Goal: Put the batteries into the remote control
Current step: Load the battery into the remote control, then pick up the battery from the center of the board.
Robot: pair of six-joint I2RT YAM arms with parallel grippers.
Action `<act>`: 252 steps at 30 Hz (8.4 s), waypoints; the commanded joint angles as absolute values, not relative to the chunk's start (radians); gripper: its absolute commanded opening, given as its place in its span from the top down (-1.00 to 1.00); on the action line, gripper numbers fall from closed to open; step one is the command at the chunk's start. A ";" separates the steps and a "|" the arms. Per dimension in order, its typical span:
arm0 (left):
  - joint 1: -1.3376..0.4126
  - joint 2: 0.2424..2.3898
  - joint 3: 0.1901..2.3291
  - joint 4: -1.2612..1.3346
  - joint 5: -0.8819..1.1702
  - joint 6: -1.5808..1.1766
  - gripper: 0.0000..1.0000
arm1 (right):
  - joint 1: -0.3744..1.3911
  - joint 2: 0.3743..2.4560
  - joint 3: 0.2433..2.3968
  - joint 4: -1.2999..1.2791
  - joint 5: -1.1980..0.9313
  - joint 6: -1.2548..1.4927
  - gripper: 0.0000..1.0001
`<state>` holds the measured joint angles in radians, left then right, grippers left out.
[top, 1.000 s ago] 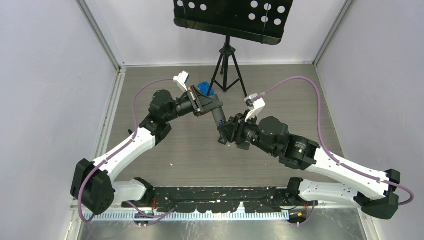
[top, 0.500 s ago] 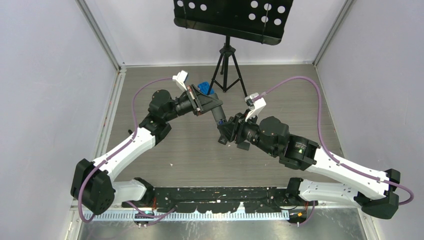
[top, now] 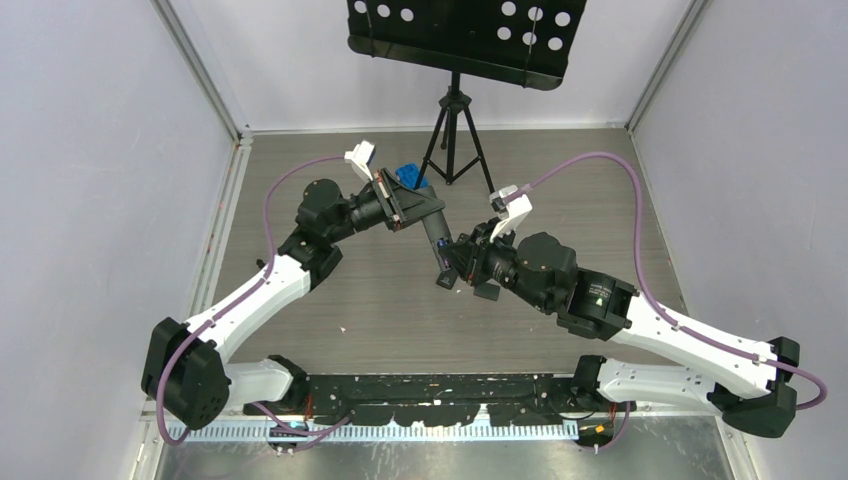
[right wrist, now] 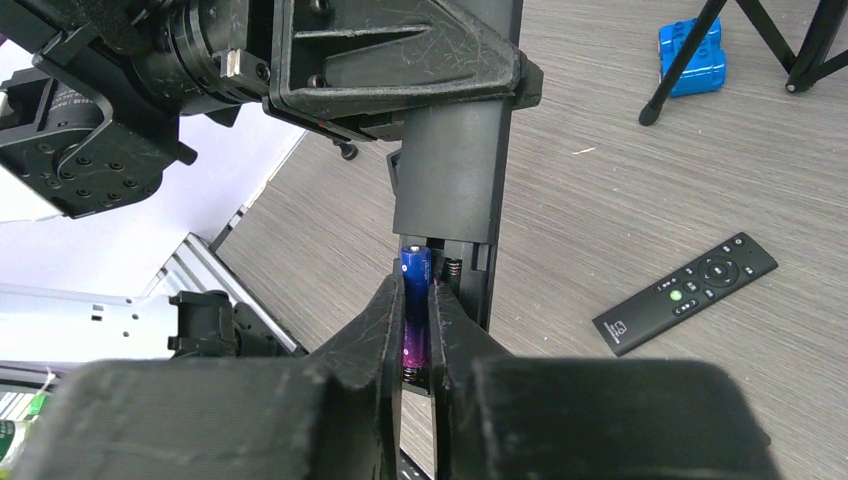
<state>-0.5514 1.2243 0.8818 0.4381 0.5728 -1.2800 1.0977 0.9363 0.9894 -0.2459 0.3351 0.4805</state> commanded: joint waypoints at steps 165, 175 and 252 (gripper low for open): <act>-0.469 1.156 0.824 0.638 0.598 -1.428 1.00 | 1.071 0.914 0.778 0.281 0.447 1.190 -0.20; -0.469 1.157 0.821 0.644 0.595 -1.441 1.00 | 1.057 0.916 0.754 0.281 0.426 1.216 0.22; -0.459 1.070 0.731 0.309 0.785 -0.855 1.00 | 0.550 1.103 1.022 -0.794 0.445 0.826 -0.28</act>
